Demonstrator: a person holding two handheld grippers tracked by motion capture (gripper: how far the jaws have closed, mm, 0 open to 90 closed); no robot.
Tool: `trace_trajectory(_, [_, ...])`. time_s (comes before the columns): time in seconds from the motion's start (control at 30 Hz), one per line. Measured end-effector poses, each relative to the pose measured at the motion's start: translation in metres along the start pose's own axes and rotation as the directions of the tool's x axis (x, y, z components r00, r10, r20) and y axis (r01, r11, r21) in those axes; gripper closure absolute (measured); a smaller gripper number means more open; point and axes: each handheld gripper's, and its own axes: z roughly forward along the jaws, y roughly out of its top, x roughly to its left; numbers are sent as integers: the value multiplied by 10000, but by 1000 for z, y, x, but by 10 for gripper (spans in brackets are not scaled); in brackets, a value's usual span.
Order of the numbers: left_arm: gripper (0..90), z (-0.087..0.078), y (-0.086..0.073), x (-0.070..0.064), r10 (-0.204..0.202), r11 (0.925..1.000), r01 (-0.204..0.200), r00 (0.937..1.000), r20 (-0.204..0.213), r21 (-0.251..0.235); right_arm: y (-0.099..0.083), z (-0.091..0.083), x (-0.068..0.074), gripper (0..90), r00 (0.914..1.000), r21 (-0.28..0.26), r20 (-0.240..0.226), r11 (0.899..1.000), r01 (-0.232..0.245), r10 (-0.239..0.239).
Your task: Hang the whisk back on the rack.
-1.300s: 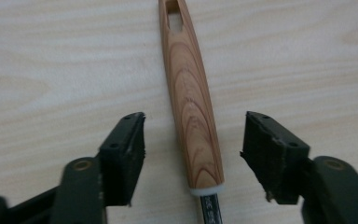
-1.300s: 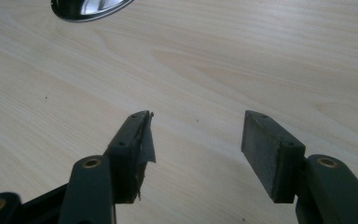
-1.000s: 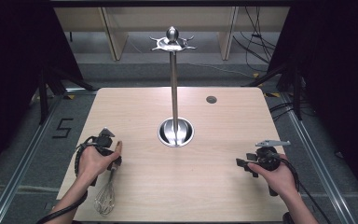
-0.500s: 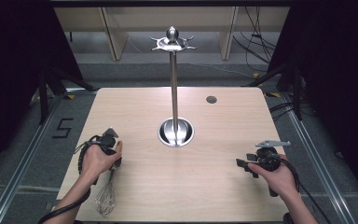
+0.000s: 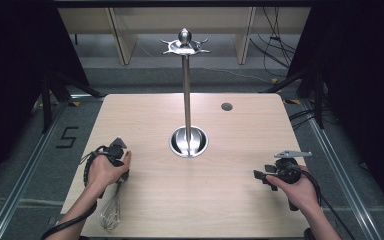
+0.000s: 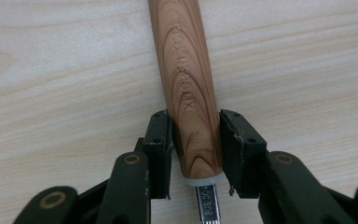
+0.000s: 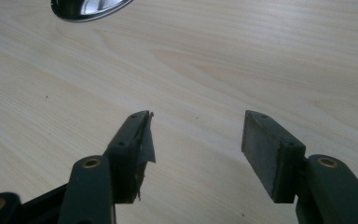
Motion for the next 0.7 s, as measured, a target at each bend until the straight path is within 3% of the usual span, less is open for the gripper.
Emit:
trace_trajectory(0.03, [662,0,0,0,0,10000,0,10000,0,0,0,0,0,430,10000,0,0,10000,0,0])
trace_trajectory(0.07, [676,-1,1,4,574,9983,-574,9983,-78,40,0,0,1,430,9999,67,-8,9999,-141,141])
trace_trajectory(0.1, [679,-1,1,4,574,9983,-574,9983,-78,40,0,0,1,430,9999,70,-3,9999,-142,142])
trace_trajectory(0.13, [679,-1,0,1,117,9999,-117,9999,-47,64,0,0,1,430,9999,114,5,9998,-140,140])
trace_trajectory(0.2, [679,-1,1,3,683,9976,-683,9976,-70,60,0,0,0,430,10000,27,-8,10000,3,-3])
trace_trajectory(0.27, [680,-1,0,3,719,9973,-719,9974,-51,134,0,0,0,430,10000,20,-9,10000,2,-2])
trace_trajectory(0.3, [679,-2,0,3,943,9954,-941,9955,-116,176,0,0,0,430,10000,31,27,10000,49,-49])
trace_trajectory(0.33, [680,-2,0,2,917,9956,-915,9958,-78,183,0,0,0,430,10000,35,23,10000,40,-40])
trace_trajectory(0.4, [681,-1,-1,3,1244,9922,-1245,9921,152,12,0,0,0,430,10000,37,18,10000,51,-51])
trace_trajectory(0.47, [682,-3,-2,3,1261,9920,-1261,9920,-46,80,0,0,1,431,10000,78,-39,9999,-76,76])
trace_trajectory(0.63, [683,-14,-5,4,1241,9898,-1239,9923,-15,-699,0,-1,2,430,9997,102,-37,9997,-231,232])
trace_trajectory(0.67, [683,-15,-5,4,1190,9898,-1185,9929,11,-789,0,0,0,430,10000,-38,32,10000,77,-76])
trace_trajectory(0.7, [683,-18,-6,4,1178,9887,-1168,9930,48,-944,0,0,-1,431,9999,-44,36,9999,97,-97])
